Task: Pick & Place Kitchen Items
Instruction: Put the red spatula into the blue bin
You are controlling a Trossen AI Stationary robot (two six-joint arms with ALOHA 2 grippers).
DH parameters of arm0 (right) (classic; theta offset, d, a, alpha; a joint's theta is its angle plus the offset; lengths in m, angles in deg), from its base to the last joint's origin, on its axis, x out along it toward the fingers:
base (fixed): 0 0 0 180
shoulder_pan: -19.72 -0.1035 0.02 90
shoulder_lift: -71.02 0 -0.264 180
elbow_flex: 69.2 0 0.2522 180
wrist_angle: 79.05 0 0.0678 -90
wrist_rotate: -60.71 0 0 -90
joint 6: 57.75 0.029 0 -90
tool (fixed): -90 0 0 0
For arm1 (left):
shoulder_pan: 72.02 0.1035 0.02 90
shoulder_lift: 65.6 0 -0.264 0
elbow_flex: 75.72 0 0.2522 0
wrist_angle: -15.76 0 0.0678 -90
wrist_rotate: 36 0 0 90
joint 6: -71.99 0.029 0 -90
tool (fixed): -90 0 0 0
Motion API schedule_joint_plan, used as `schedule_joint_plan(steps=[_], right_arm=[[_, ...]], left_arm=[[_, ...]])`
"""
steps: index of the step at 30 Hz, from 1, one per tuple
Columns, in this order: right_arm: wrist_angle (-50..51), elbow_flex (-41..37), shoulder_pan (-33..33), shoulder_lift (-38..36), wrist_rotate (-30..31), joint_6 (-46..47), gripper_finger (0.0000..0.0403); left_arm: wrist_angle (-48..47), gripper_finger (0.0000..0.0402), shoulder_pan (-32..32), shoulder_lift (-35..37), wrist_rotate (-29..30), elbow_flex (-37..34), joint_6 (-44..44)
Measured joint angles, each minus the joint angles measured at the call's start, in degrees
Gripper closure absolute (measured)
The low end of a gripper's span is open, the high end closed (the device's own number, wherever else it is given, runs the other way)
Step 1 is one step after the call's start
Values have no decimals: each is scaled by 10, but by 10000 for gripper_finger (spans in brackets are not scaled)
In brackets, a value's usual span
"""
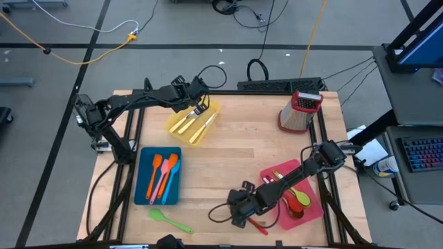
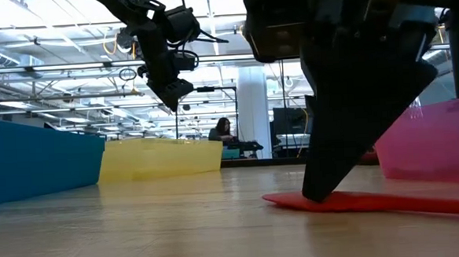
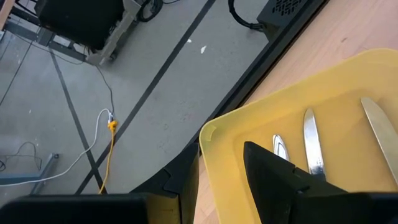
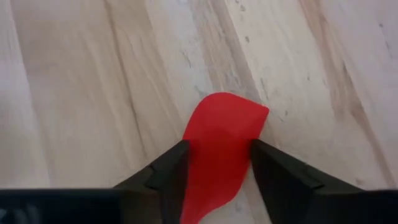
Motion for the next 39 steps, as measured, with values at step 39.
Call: schedule_joint_plan(steps=[39], right_arm=[[-7,1,-3,14,10,-90,274]], left_arm=[[-2,270,0,0,0,0,-2]])
